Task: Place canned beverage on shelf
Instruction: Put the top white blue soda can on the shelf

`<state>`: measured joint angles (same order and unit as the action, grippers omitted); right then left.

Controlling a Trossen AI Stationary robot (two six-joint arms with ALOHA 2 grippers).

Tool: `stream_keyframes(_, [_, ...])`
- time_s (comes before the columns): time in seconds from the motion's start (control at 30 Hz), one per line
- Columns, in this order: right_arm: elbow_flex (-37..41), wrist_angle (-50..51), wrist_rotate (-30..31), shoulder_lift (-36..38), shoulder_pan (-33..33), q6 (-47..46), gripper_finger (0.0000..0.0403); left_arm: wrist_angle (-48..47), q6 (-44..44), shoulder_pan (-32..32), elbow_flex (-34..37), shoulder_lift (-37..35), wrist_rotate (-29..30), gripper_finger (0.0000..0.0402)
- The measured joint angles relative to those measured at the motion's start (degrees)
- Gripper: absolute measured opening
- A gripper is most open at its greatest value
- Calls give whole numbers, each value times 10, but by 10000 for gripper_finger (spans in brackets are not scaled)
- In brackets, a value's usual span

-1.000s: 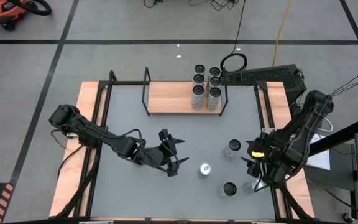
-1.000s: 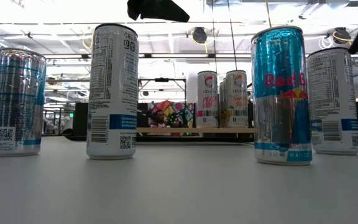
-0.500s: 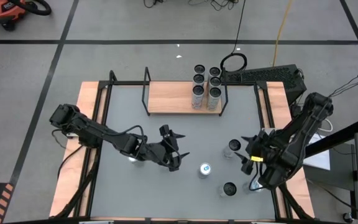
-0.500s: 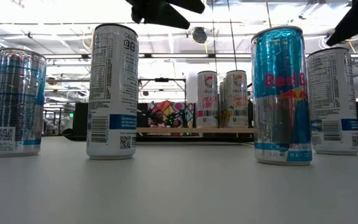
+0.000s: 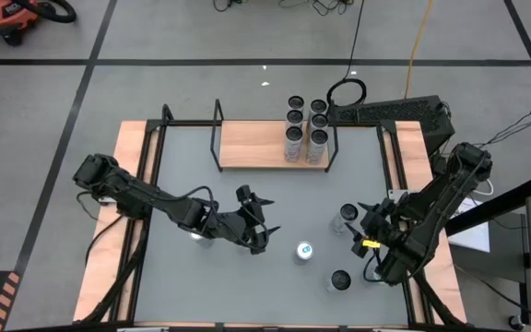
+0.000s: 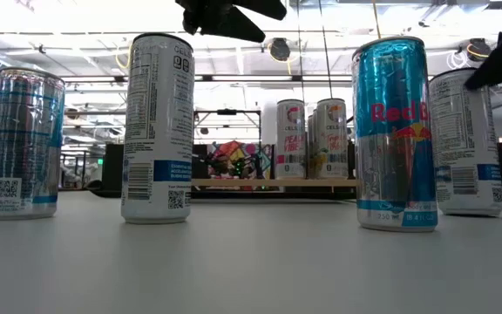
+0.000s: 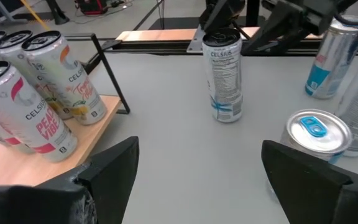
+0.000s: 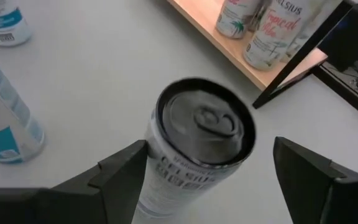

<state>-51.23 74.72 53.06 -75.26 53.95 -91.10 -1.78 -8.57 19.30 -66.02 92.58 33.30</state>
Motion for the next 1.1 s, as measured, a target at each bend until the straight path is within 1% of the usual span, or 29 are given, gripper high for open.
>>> stream_keyframes(0.1, [18,-18,2,0,0,-1,286,0,0,-7,0,0,0,334])
stream_keyframes(0.27, [47,-62,24,2,-4,-4,286,0,-1,-20,0,0,0,334])
stream_keyframes(0.5, [50,-91,26,2,-4,-35,282,4,-1,-28,0,0,0,334])
stream_keyframes(0.7, [50,-135,59,2,-9,-40,260,4,-1,-37,0,0,-1,334])
stream_keyframes(0.8, [50,-136,69,2,-19,-40,248,3,-1,-37,0,0,-3,334])
stream_keyframes(0.97, [59,-143,73,2,-40,-39,227,2,-1,-37,0,0,-5,334])
stream_keyframes(1.1, [70,-169,77,2,-49,-34,204,2,1,-37,0,0,-5,334])
